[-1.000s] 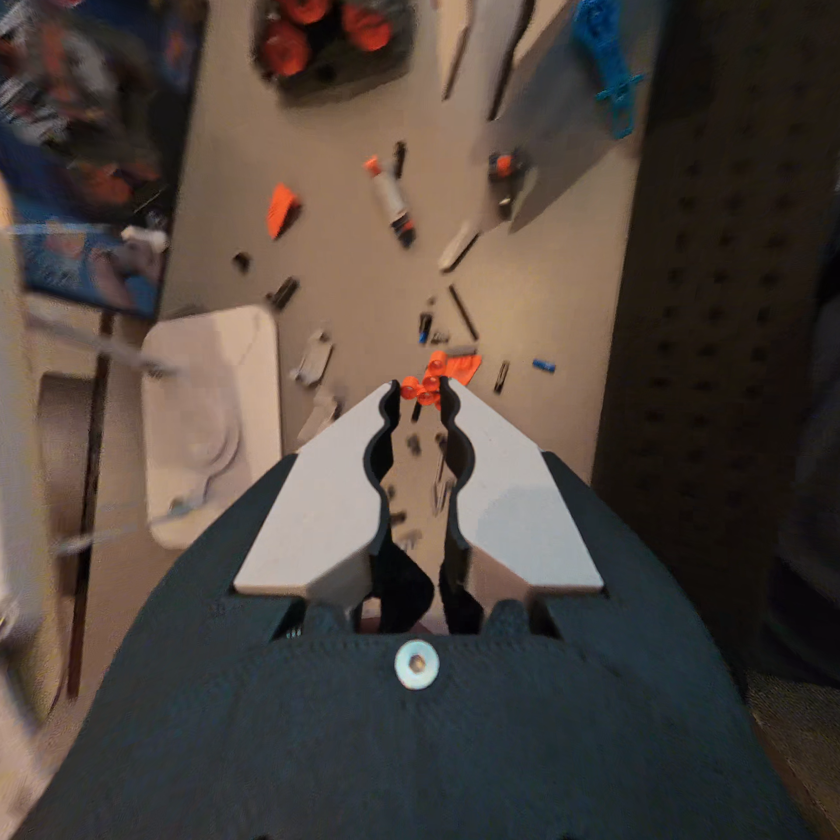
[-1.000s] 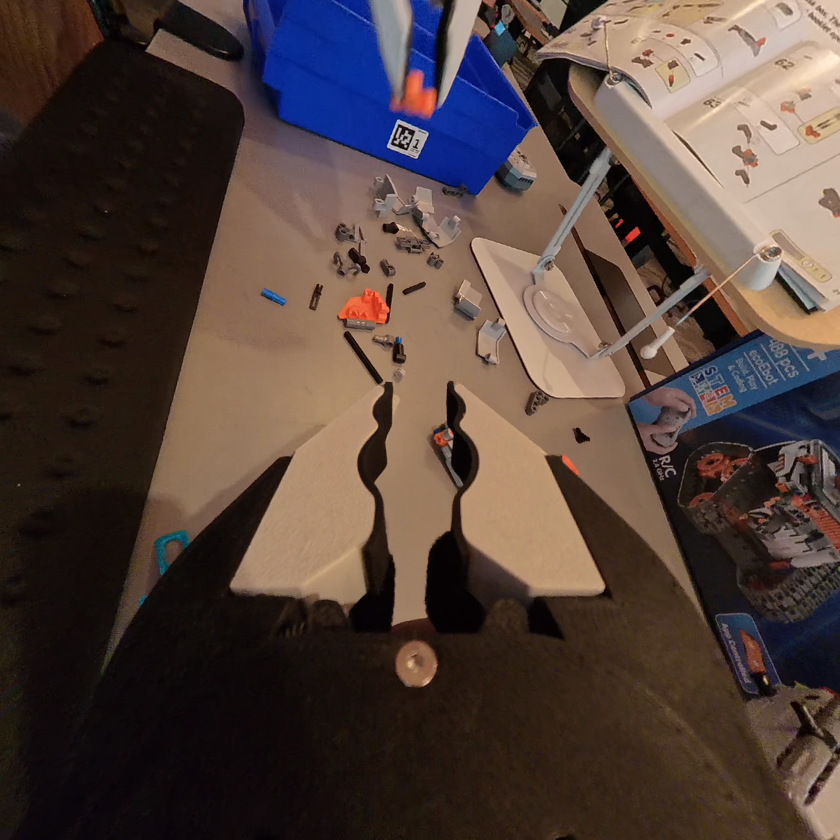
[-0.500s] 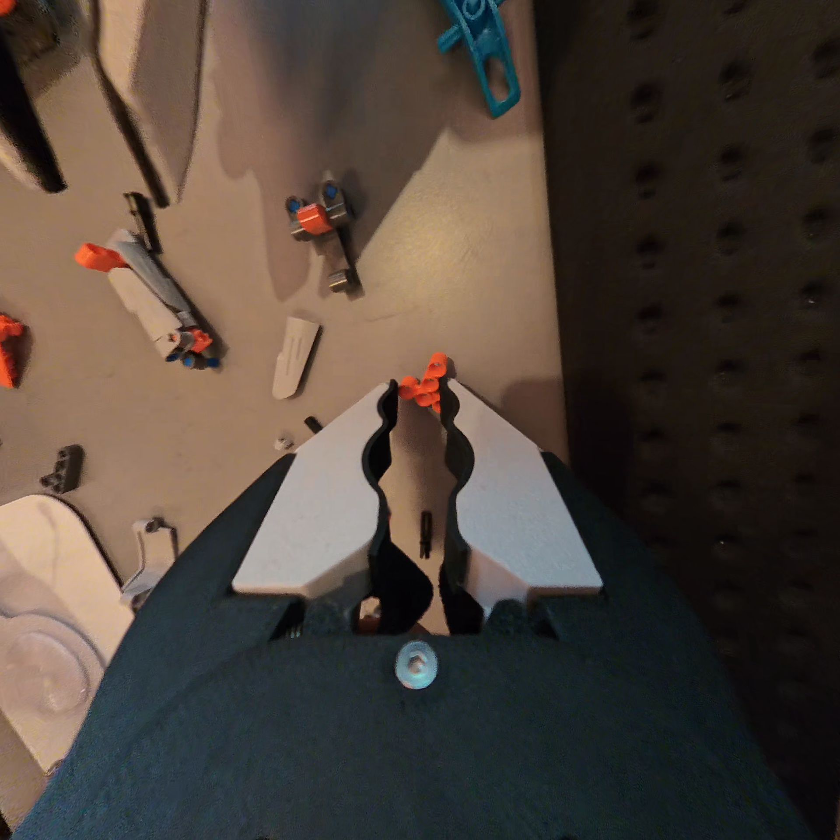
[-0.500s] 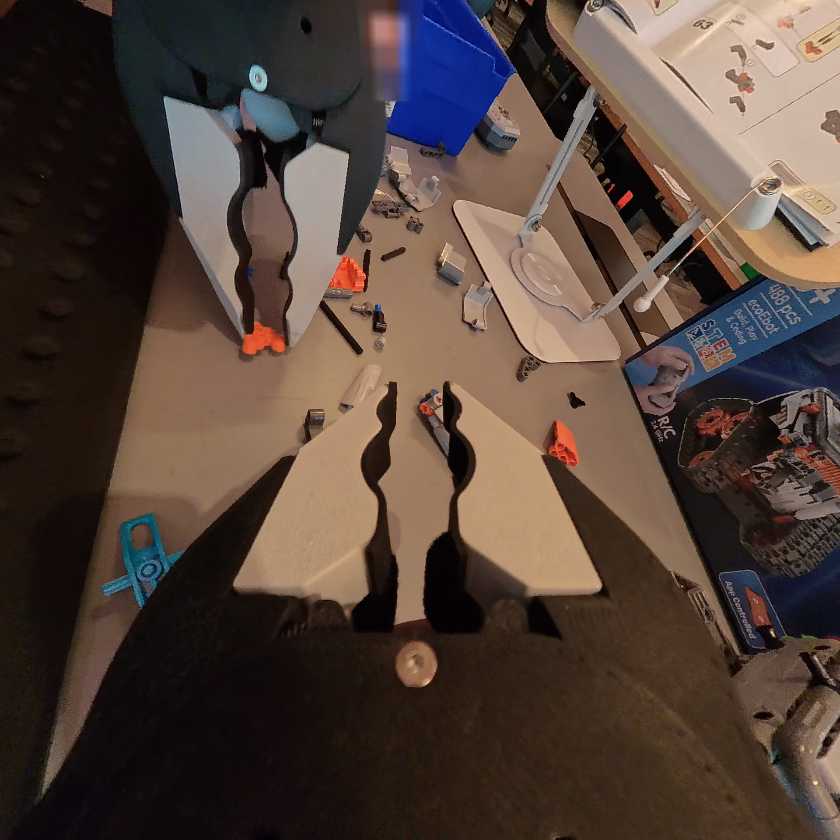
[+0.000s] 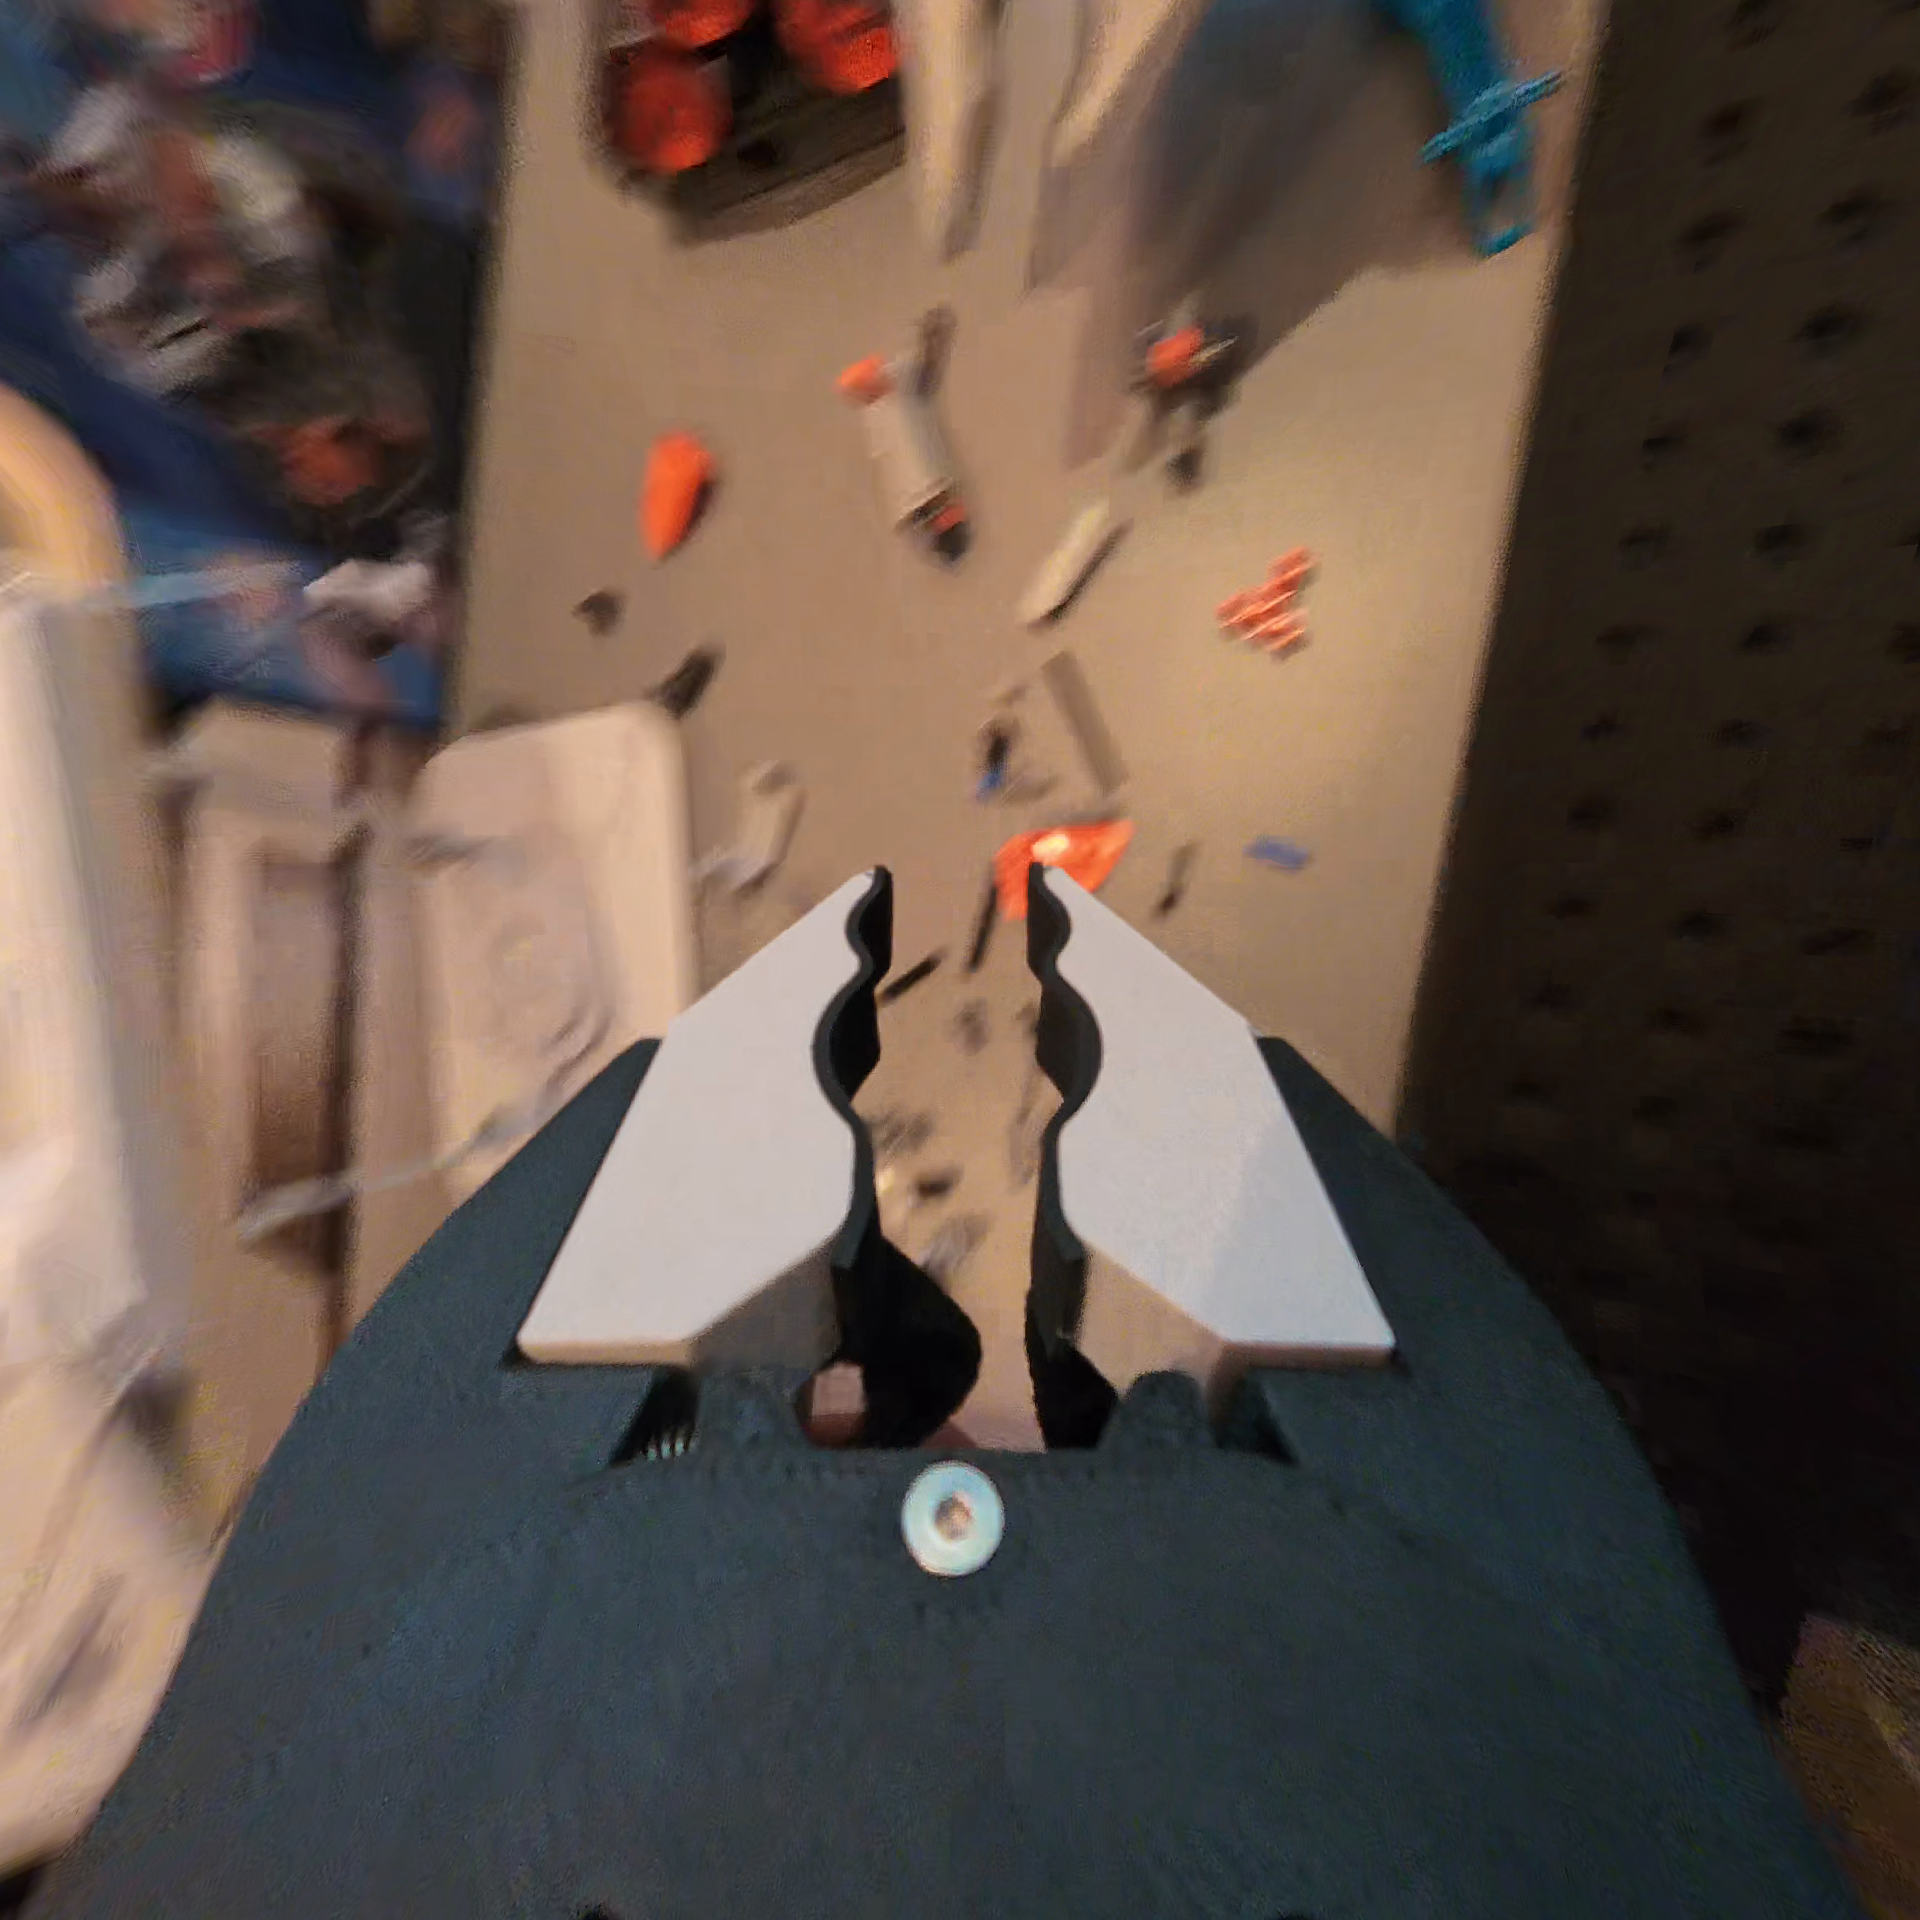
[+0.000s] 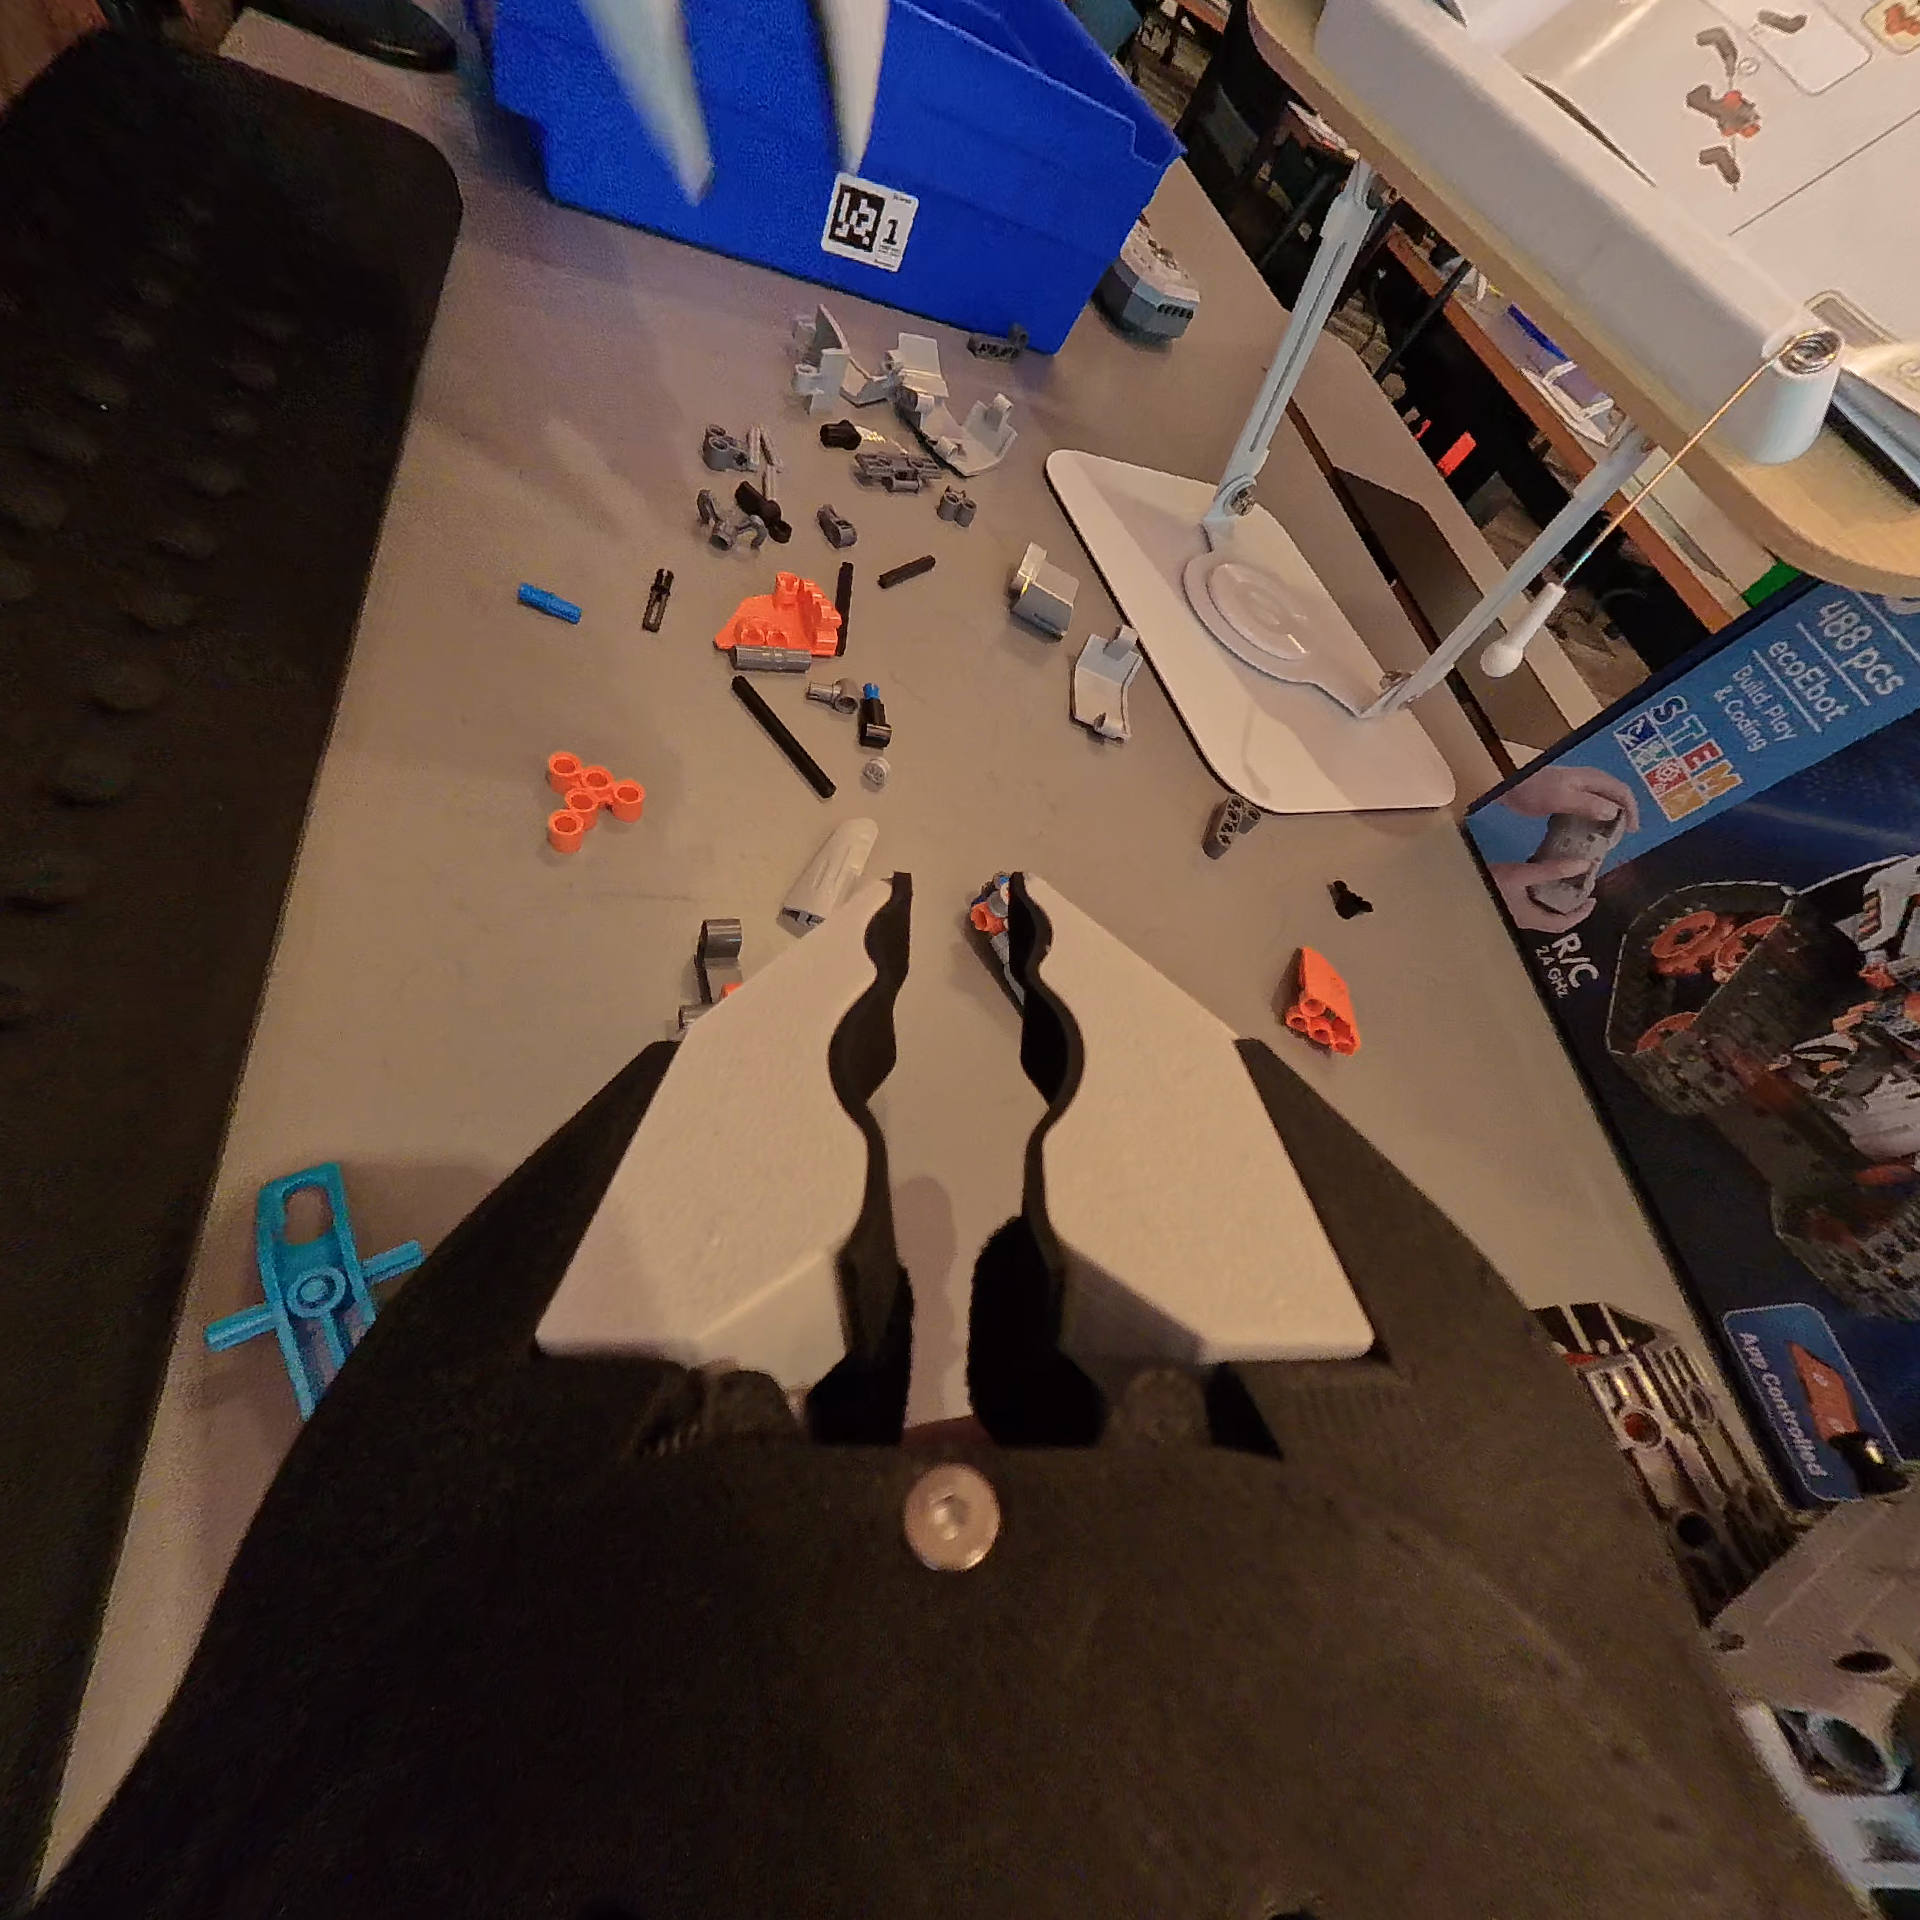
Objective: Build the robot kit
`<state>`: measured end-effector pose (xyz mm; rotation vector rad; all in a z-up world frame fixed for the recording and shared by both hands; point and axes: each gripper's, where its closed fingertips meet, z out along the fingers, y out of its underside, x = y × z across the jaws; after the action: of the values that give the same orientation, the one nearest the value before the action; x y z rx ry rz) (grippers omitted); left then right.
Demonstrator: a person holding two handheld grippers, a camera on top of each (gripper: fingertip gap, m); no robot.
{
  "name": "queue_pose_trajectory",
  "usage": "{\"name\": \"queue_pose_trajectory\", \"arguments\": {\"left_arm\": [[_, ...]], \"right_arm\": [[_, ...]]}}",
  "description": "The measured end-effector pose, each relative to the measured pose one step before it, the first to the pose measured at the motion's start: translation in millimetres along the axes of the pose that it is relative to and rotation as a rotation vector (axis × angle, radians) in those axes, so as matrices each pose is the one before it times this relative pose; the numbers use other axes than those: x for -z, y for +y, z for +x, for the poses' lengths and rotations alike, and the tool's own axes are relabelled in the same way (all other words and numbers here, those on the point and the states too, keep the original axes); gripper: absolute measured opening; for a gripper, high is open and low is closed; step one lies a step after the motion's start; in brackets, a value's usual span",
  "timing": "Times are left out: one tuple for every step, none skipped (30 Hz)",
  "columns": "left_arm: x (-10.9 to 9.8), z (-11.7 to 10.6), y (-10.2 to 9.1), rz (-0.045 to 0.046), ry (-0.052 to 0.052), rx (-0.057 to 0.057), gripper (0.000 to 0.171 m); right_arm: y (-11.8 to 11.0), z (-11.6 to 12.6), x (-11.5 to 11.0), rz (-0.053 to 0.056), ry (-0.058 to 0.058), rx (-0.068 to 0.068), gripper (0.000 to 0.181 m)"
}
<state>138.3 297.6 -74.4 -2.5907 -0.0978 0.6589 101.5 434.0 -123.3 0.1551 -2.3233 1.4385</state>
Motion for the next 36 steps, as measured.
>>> {"name": "queue_pose_trajectory", "arguments": {"left_arm": [[22.31,-23.04,17.98,-0.03459,-0.0878,0.0262,0.023],[19.13,-23.01,23.88,-0.05304,-0.0691,0.0286,0.021],[14.57,-24.16,28.84,-0.06589,-0.0617,0.0357,0.021],[9.5,-25.84,30.99,-0.06844,-0.0624,0.049,0.02],[3.73,-20.4,31.41,-0.06985,-0.0246,0.045,0.018],[-1.73,-14.19,29.26,-0.06086,0.0097,0.0299,0.017],[-7.07,-13.8,27.53,-0.05777,0.0066,0.0154,0.016],[-11.79,-9.19,28.9,-0.07874,0.0227,0.0068,0.016],[-15.45,-1.0,27.72,-0.09078,0.0529,-0.017,0.017],[-18.43,-5.04,25.44,-0.10125,0.0112,-0.043,0.016],[-20.45,-4.96,21.44,-0.0995,0.0075,-0.0266,0.016],[-20.21,2.35,13.99,-0.06869,0.0538,-0.0036,0.017],[-18.96,1.08,10.96,-0.0571,0.0444,-0.0089,0.018],[-16.53,-1.53,10.95,-0.0659,0.0189,-0.0234,0.018],[-13.6,1.06,9.7,-0.06142,0.0283,-0.0224,0.018],[-10.36,4.06,3.75,-0.02918,0.0458,-0.0082,0.02],[-6.62,1.69,-2.39,0.00032,0.024,-0.0048,0.019],[-4.83,0.52,-2.42,-0.00521,0.0077,-0.0105,0.019],[-4.57,1.54,-0.05,-0.01855,0.0125,-0.012,0.019],[-3.98,0.75,0.3,-0.019,0.01,-0.0066,0.02],[-2.83,-1.31,0.05,-0.01376,-0.0003,0.0004,0.02],[-1.65,-1.95,0.19,-0.01055,-0.0058,-0.0023,0.02],[-0.46,-1.87,-0.75,0.0003,-0.0057,-0.0047,0.02],[-0.24,-1.53,-1.33,0.00603,-0.0002,0.0043,0.02],[-1.64,-1.3,1.55,-0.01067,0.0016,0.0044,0.02],[-3.03,-0.26,2.84,-0.0199,0.0056,-0.0064,0.019],[-3.49,0.76,1.7,-0.01488,0.0112,-0.0057,0.019],[-2.89,-0.12,0.38,-0.00633,0.0087,-0.0005,0.017],[-1.34,-0.66,-0.02,-0.00347,0.005,0.0052,0.017],[-0.29,-1.91,0.51,-0.00517,-0.0046,-0.0012,0.015],[-0.27,-1.73,0.18,-0.00182,-0.0056,-0.0023,0.008],[-0.31,-1.83,0.14,-0.00149,-0.0044,0.0004,0.005],[0.03,0.01,0.11,0.00107,0.0038,-0.0021,0.004],[0.44,0.46,-0.01,0.005,0.0023,-0.0044,0.004],[0.41,0.05,0.38,0.00288,-0.004,-0.0033,0.005],[0.83,-0.01,0.68,0.0059,-0.0071,-0.0088,0.002]], "right_arm": [[-0.5,0.22,-0.51,0.0071,-0.0044,-0.0106,0.016],[-0.2,-0.1,-0.69,0.0051,-0.0063,-0.01,0.016],[1.17,-0.07,-0.95,-0.0023,-0.0045,-0.0055,0.016],[2.01,0.3,-0.99,-0.0078,-0.0002,-0.0022,0.017],[1.59,0.12,-0.9,-0.0075,0.0008,-0.001,0.017],[0.47,-0.08,-0.59,-0.0031,0.0007,-0.0005,0.017],[-0.56,-0.41,-0.53,0.0005,-0.0006,-0.0001,0.017],[-0.85,-0.56,-0.73,-0.0001,-0.0017,0.001,0.016],[-0.67,-0.81,-0.7,-0.0014,-0.0014,0.0032,0.016],[-0.66,-1.1,-0.76,-0.0002,-0.0027,0.0039,0.016],[-0.76,-1.07,-0.97,-0.0001,-0.004,0.0027,0.016],[-0.58,-0.21,-0.86,-0.0028,-0.0011,0.0023,0.016],[-1.0,0.13,-0.41,0.0012,0.0007,0.0029,0.016],[-0.99,-0.61,-0.1,0.0052,-0.0033,-0.0012,0.016],[-0.24,-0.93,-0.07,0.003,-0.0051,-0.0029,0.016],[1.04,-0.71,-0.24,-0.0027,-0.0036,0.0001,0.017],[1.5,-0.46,-0.28,-0.005,-0.0027,0.0017,0.016],[0.69,-0.54,0.02,-0.0011,-0.0037,0.0006,0.016],[0.21,-0.54,0.21,0.0023,-0.0049,-0.0015,0.016],[0.24,-0.23,0.24,0.0019,-0.0037,-0.0027,0.017],[0.62,-0.04,0.43,0.0008,-0.0021,-0.0011,0.017],[0.6,0.21,0.7,0.0013,-0.0007,-0.001,0.017],[0.62,0.44,0.75,0.0016,-0.0003,-0.0032,0.016],[0.98,0.68,0.54,-0.0009,0.0007,-0.0049,0.016],[0.93,0.67,0.32,-0.0021,0.0023,-0.0022,0.016],[0.53,0.44,0.05,-0.0017,0.0017,-0.0003,0.016],[0.07,-0.05,-0.14,-0.0008,0.0005,0.0003,0.016],[0.18,-0.23,-0.45,-0.0013,-0.0003,0.0007,0.016],[0.72,-0.01,-0.42,-0.0036,0.0004,0.0007,0.016],[0.93,0.14,-0.47,-0.0042,0.001,-0.0003,0.016],[0.99,0.28,-0.32,-0.0032,0.0011,-0.0017,0.016],[0.77,0.43,-0.2,-0.0025,0.0016,-0.0017,0.016],[0.41,0.58,-0.06,-0.0014,0.0019,-0.0017,0.016],[0.52,0.46,-0.09,-0.0016,0.0013,-0.0017,0.016],[0.52,0.53,-0.08,-0.0023,0.0025,-0.0003,0.016],[0.32,0.42,0.0,-0.0014,0.0019,0.0001,0.016]]}}
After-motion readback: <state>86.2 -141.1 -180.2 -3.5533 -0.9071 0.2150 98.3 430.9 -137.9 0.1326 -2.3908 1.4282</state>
